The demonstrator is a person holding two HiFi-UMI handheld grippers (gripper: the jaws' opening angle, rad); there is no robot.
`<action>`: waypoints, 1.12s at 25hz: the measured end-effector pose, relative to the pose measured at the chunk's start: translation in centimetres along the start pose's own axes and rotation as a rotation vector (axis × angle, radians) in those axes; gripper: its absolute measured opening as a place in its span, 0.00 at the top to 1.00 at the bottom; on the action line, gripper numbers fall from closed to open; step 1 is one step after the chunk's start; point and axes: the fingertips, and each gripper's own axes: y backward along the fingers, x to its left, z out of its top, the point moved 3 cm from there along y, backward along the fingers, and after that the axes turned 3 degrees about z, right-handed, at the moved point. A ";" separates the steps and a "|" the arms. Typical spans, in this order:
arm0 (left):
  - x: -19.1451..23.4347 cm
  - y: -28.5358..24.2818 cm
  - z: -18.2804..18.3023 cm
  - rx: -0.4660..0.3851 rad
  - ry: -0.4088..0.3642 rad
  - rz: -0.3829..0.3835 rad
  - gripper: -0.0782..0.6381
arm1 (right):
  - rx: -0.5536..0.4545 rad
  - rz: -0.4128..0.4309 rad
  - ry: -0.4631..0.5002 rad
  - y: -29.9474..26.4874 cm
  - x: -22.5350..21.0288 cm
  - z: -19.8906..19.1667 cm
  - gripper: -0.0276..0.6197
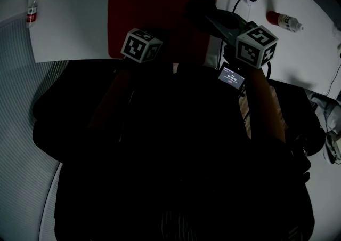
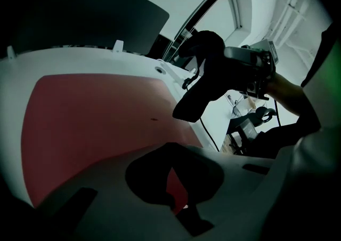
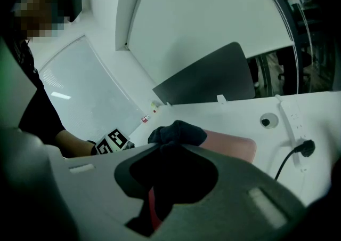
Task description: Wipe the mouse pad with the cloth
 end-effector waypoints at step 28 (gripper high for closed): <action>3.9 -5.2 -2.2 0.264 -0.347 0.156 0.88 | 0.640 0.055 0.496 -7.0 -4.6 -13.2 0.90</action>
